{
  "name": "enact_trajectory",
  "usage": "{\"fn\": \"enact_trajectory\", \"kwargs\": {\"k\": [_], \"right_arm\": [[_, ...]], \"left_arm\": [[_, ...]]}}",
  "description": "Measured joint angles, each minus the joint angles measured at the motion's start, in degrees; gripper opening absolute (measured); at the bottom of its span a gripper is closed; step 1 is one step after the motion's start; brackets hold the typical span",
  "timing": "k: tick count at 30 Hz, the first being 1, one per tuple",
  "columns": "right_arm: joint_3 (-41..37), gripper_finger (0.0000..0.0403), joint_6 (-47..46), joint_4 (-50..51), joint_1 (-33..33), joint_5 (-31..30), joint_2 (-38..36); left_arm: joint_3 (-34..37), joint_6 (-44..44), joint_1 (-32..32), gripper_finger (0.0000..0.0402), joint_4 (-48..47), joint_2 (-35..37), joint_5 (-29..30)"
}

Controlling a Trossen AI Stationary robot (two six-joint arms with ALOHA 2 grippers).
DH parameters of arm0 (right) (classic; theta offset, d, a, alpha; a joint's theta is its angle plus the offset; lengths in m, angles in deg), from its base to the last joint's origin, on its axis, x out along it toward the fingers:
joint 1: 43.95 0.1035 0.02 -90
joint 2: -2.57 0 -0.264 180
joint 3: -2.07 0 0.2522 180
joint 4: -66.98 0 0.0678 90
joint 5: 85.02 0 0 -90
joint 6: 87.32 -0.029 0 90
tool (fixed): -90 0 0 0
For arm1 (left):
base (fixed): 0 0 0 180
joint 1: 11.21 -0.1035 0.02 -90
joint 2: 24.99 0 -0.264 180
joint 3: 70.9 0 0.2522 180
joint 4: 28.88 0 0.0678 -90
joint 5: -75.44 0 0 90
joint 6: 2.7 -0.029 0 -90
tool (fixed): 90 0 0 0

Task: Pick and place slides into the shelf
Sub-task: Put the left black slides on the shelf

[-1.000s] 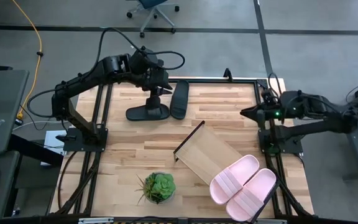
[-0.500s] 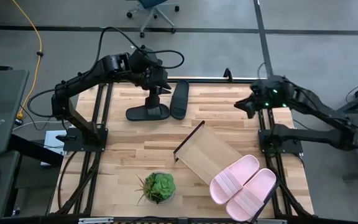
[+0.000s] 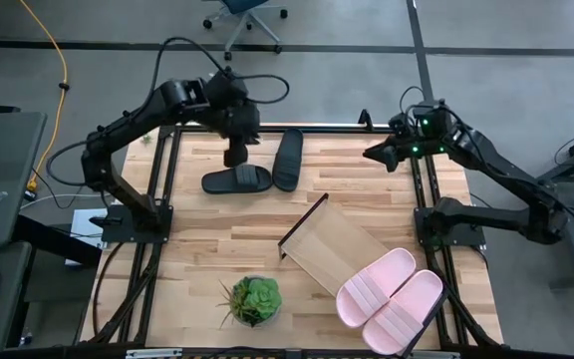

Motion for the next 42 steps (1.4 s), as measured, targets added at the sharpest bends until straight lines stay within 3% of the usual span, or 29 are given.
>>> {"fn": "enact_trajectory", "kwargs": {"k": [8, 17, 36, 42], "right_arm": [[0.0, 0.0099, 0.4, -1.1, -0.7, 0.0, 0.0], [0.0, 0.0099, 0.4, -1.1, -0.7, 0.0, 0.0], [0.0, 0.0099, 0.4, -2.1, -0.6, 0.0, 0.0], [0.0, 0.0099, 0.4, -2.1, -0.6, 0.0, 0.0]], "left_arm": [[0.0, -3.2, -8.8, 0.0060, -4.4, 0.0, -5.8], [3.1, -7.1, -12.6, 0.0060, -12.9, 0.9, -5.5], [35.7, 6.5, -12.8, 0.0060, 4.4, 12.2, -5.3], [43.7, 13.5, -12.8, 0.0060, 13.0, 12.5, -10.0]]}}
